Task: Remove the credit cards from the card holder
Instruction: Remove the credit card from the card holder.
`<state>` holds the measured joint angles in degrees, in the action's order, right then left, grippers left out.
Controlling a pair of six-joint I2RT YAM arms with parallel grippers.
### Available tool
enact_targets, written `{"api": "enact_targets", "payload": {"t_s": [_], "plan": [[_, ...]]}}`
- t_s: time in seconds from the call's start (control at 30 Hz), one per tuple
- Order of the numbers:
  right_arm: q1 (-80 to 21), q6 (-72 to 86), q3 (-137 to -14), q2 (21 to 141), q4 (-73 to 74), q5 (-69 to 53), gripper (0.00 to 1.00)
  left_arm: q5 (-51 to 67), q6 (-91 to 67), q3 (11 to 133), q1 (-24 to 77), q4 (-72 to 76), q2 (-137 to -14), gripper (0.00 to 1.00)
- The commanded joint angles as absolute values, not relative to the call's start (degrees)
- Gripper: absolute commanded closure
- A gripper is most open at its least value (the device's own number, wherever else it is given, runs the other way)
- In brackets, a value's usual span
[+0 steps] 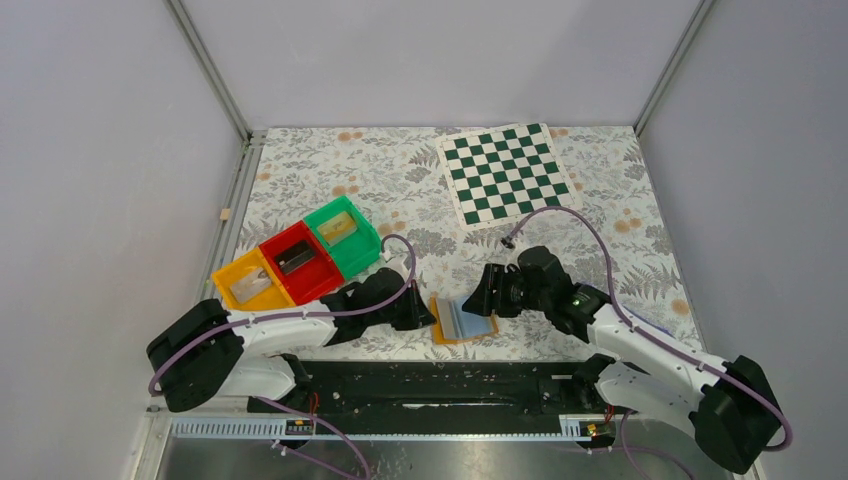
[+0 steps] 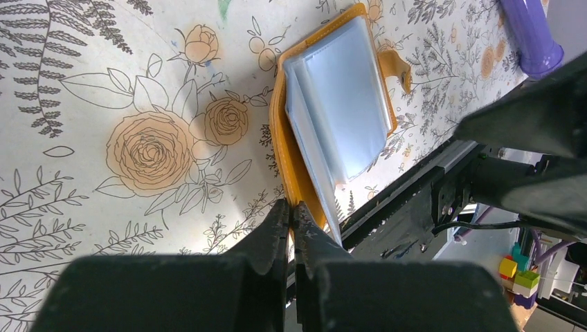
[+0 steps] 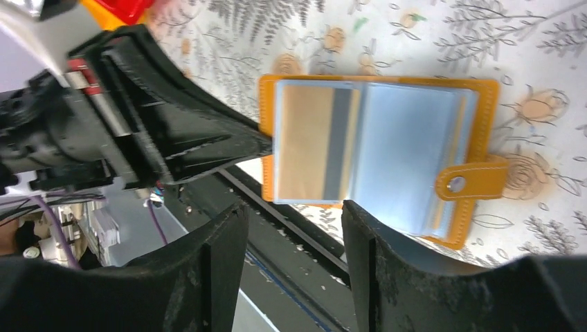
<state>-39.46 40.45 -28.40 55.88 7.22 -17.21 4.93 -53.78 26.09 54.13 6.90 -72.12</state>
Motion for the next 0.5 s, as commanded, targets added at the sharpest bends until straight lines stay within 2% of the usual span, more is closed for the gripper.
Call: {"api": "enact_targets", "payload": {"t_s": [0.0,0.27,0.47], "plan": [[-42.0,41.7,-30.7,55.2,7.6,-15.0,0.42,6.1,-54.1,27.6,54.3,8.4,-71.7,1.00],[-45.5,42.4,-32.5,63.2,3.1,-18.3,0.45,7.4,-55.1,27.4,54.3,9.5,-70.7,1.00],[-47.9,42.9,-34.3,68.3,0.7,-18.0,0.39,7.5,-54.9,28.1,54.3,8.6,-70.1,1.00]]}}
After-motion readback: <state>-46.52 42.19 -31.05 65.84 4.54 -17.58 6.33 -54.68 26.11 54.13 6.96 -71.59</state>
